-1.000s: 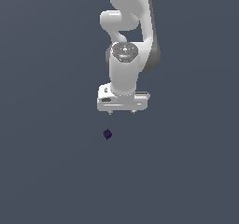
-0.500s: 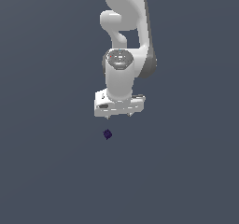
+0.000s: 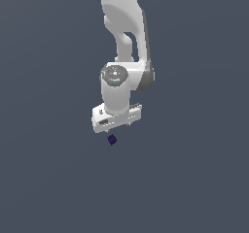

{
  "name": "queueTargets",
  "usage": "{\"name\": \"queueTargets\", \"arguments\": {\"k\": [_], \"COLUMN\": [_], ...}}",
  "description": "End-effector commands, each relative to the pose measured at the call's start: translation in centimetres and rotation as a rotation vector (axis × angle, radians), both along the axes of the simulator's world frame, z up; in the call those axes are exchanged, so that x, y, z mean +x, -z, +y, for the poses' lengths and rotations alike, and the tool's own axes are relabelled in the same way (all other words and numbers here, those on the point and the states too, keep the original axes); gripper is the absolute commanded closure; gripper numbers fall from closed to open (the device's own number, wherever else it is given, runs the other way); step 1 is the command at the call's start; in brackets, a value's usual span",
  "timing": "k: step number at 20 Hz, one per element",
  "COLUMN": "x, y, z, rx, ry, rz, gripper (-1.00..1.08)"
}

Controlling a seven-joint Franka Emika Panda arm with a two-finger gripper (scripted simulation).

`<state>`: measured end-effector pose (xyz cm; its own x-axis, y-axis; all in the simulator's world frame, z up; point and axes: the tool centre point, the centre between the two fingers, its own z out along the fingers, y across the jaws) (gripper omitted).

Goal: Pick up the object and move it to a goal position.

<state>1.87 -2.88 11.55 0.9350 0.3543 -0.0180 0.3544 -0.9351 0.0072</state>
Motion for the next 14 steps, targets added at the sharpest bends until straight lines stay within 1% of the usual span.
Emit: {"name": "queueTargets", "arguments": {"k": [1,7,14], "x": [0.4,0.9,1.3], "y": [0.9,2.7,4.0], "z": [-0.7,-2.1,-3.1], "rx": [0.003,0.009,0.014], "ry": [-0.058,-0.169,-0.245], "rz": [-0.002,-0.007,-0.011], "gripper": [-0.92,-0.92,-0.92]}}
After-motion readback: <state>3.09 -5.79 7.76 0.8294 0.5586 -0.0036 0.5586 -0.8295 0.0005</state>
